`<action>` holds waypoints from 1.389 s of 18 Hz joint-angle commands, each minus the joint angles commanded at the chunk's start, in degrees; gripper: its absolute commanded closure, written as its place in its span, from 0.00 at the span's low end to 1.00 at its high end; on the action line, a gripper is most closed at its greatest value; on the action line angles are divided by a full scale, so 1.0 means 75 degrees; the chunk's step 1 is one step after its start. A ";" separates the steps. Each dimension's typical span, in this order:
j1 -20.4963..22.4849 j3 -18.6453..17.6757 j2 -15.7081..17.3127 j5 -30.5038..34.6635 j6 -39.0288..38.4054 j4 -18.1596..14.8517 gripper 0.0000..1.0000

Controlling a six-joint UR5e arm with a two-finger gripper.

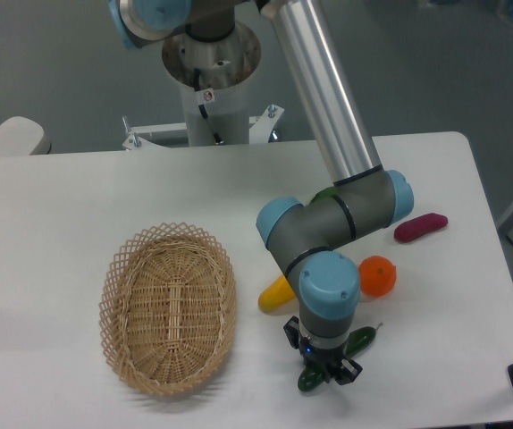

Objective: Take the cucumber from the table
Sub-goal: 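Lift the held cucumber up and away from the table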

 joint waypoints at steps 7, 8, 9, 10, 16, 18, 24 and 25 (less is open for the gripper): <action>0.0304 0.0082 0.0690 -0.0071 0.0632 -0.0187 0.72; 0.0409 0.0082 0.0912 -0.0117 0.0795 -0.0408 0.72; 0.0526 0.0082 0.1158 -0.0141 0.0971 -0.0723 0.72; 0.0562 0.0082 0.1427 -0.0106 0.1066 -0.1075 0.72; 0.1089 0.0164 0.2707 -0.0036 0.2233 -0.2986 0.72; 0.1544 0.0222 0.2847 0.0012 0.2985 -0.3268 0.72; 0.2132 0.0246 0.2942 -0.0047 0.3890 -0.3504 0.72; 0.2168 0.0246 0.2942 -0.0070 0.3902 -0.3516 0.72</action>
